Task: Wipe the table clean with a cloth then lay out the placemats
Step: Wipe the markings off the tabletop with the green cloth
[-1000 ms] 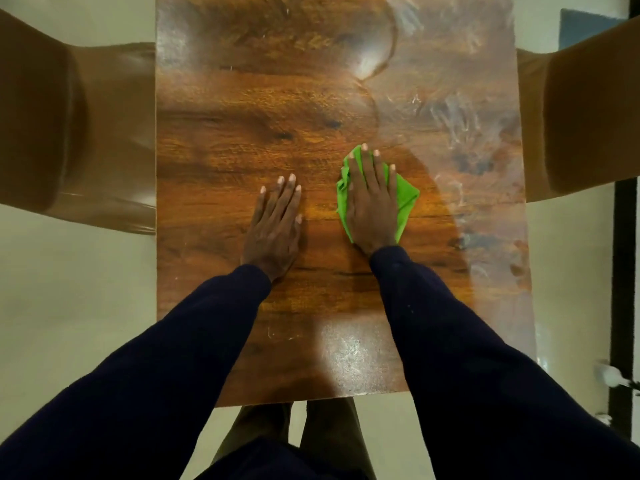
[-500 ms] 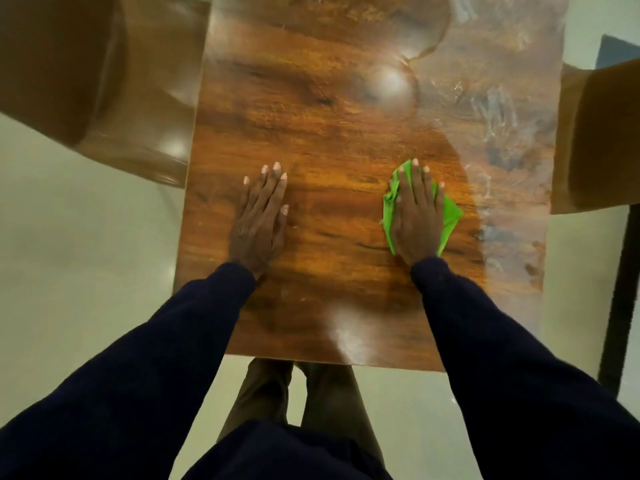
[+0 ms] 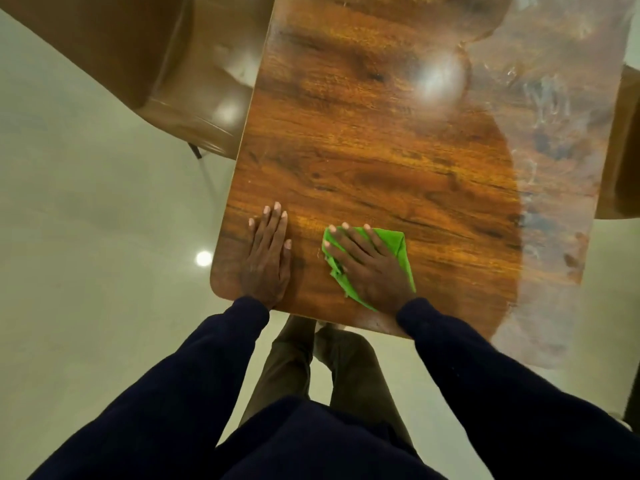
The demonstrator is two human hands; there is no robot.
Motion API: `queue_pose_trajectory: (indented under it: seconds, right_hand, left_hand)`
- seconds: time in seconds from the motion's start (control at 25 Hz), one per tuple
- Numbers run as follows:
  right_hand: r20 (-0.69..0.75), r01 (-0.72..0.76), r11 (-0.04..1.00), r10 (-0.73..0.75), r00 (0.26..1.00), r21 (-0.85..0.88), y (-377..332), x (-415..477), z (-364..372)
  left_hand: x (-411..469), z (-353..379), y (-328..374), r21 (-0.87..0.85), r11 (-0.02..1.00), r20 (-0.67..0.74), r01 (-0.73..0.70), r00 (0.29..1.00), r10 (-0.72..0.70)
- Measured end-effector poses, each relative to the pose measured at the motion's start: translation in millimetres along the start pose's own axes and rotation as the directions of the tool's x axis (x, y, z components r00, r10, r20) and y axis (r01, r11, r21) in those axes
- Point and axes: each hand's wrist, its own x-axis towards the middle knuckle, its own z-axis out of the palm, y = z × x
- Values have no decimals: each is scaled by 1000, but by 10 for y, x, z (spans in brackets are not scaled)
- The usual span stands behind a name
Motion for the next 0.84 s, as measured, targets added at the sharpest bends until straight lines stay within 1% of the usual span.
queue_pose_trajectory:
  seconds: [0.04, 0.08, 0.12, 0.16, 0.2, 0.24, 0.28, 0.32, 0.36, 0.44, 0.56, 0.64, 0.68, 0.76, 0.84]
  right_hand:
    - [8, 57, 998, -57, 998, -7, 97, -129, -15]
    - [5, 41, 999, -41, 999, -8, 228, -179, -28]
    - [-13, -44, 999, 44, 999, -2, 345, -142, -40]
    - [-49, -182, 983, 183, 982, 19, 437, -10, -64]
    - [-91, -337, 940, 341, 935, 55, 493, 198, -107]
    - [-120, -464, 881, 473, 873, 96, 494, 439, -159]
    - [-138, -543, 830, 557, 819, 123, 450, 674, -210]
    - [-147, -574, 809, 588, 795, 131, 366, 876, -234]
    - [-152, -555, 822, 569, 808, 123, 259, 1022, -234]
    - [-145, -460, 883, 469, 871, 90, -30, 1079, -169]
    - [-71, -292, 952, 298, 952, 89, -455, 625, 11]
    - [-38, -211, 973, 215, 976, 97, -556, 171, 93]
    - [-32, -196, 976, 200, 979, 95, -552, -82, 128]
    - [-37, -243, 966, 247, 968, 92, -447, -603, 177]
    - [-44, -377, 922, 381, 923, 90, -216, -1054, 157]
  left_hand:
    - [-50, 0, 3, -5, 1000, -9, -2, 1000, 2]
    - [-98, 6, 0, -5, 1000, -17, -1, 1000, 1]
    - [-140, 8, -8, -2, 1000, -26, 2, 1000, -2]
    - [-160, 11, -18, -3, 1000, -32, 10, 999, -10]
    - [-170, 12, -30, -6, 1000, -35, 18, 999, -18]
    - [-194, 14, -44, -6, 1000, -34, 24, 999, -24]
    - [-216, 26, -57, -1, 1000, -31, 26, 999, -26]
    - [-233, 38, -61, 4, 1000, -31, 25, 999, -25]
    - [-234, 47, -58, 7, 1000, -35, 29, 999, -29]
    - [-222, 47, -45, 9, 999, -50, 42, 998, -42]
    - [-210, 55, -1, 11, 999, -41, 30, 999, -30]
    - [-170, 76, 52, -21, 1000, -19, 2, 1000, -2]
    - [-158, 96, 72, -40, 999, -9, -14, 1000, 14]
    - [-126, 146, 145, -70, 997, 4, -40, 999, 41]
    - [-76, 180, 225, -89, 995, 27, -47, 998, 49]
